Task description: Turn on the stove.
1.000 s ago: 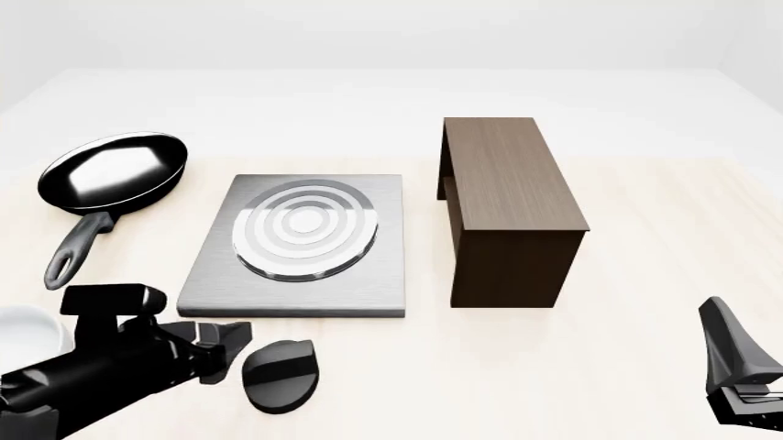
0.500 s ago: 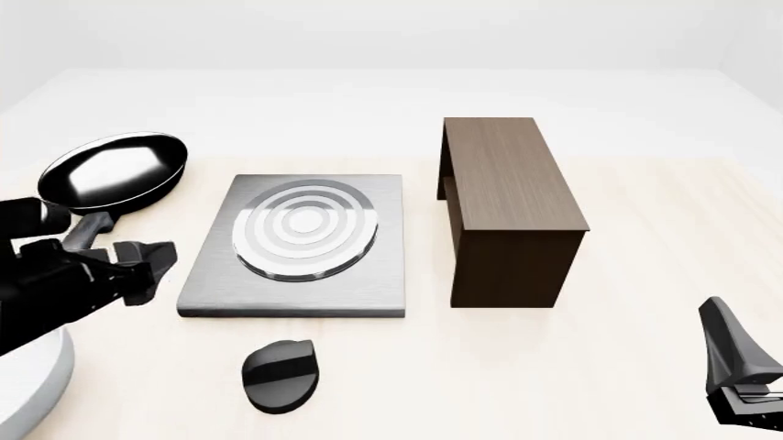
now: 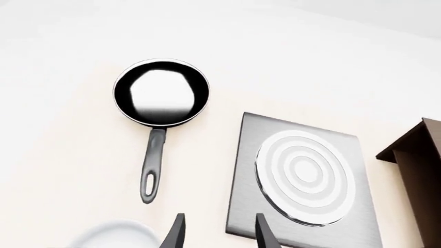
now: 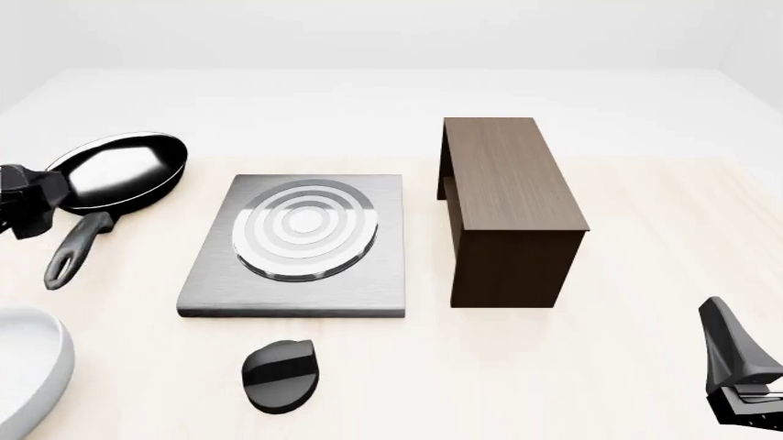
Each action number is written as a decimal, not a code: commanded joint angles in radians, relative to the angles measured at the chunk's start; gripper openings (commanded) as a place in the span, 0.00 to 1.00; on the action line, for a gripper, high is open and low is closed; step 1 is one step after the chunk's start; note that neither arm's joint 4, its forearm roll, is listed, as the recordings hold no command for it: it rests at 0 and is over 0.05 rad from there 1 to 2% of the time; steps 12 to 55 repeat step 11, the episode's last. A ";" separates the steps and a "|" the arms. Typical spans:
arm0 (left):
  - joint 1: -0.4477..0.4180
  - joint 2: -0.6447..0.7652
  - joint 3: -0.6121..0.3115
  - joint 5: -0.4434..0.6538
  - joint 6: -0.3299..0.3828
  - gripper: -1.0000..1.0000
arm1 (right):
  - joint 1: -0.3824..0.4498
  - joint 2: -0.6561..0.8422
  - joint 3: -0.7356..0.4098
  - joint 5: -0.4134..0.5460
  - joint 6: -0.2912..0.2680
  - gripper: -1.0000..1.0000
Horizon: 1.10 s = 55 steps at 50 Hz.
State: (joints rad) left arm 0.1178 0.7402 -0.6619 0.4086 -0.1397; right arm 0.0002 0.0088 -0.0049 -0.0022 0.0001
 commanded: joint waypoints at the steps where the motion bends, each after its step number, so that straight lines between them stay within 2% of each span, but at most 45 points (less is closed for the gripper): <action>1: 0.113 -0.119 -0.069 0.109 -0.005 1.00 | -0.001 -0.001 0.001 0.000 0.000 1.00; 10: 0.135 -0.116 -0.073 0.107 0.007 1.00 | 0.000 -0.001 0.001 0.000 0.000 1.00; 11: 0.164 -0.114 -0.107 0.122 0.012 1.00 | 0.000 -0.001 0.001 0.000 0.000 1.00; 55: 0.164 -0.114 -0.107 0.122 0.012 1.00 | 0.000 -0.001 0.001 0.000 0.000 1.00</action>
